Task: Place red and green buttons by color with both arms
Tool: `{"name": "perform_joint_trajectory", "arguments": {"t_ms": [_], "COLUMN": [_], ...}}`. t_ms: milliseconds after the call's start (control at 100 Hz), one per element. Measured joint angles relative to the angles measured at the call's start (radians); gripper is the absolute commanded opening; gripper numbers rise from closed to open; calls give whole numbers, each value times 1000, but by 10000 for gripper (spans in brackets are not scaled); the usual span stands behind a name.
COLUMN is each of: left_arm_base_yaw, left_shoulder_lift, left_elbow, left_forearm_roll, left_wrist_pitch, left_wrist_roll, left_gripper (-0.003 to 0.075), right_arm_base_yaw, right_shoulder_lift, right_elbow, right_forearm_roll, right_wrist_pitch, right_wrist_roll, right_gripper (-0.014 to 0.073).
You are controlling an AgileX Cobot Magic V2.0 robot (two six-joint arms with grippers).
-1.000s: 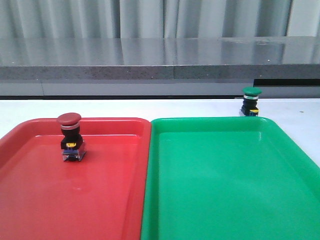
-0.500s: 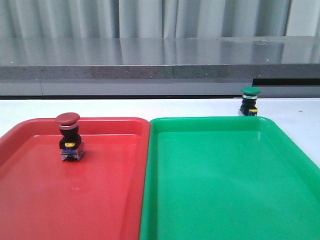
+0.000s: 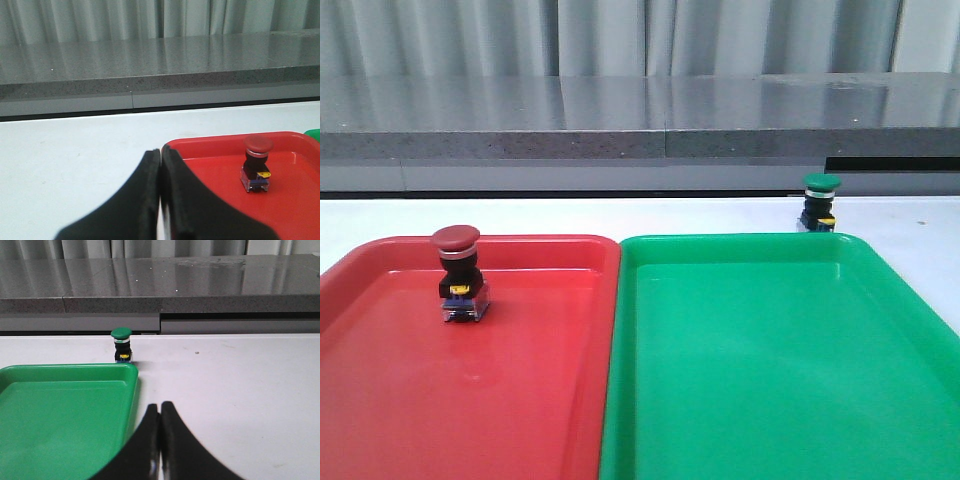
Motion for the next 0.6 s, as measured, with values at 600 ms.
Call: {"name": "perform_joint_trajectory", "arguments": {"t_ms": [600], "left_arm_base_yaw": [0], "left_shoulder_lift": [0], "left_elbow": [0], "left_forearm_roll": [0], "left_wrist_pitch": [0], "left_wrist_roll": [0], "left_gripper": [-19], "right_arm_base_yaw": [0], "right_shoulder_lift": [0], "right_elbow": [-28], "right_forearm_roll": [-6], "right_wrist_pitch": [-94], "right_wrist_roll": [0], "right_gripper": [-60]}}
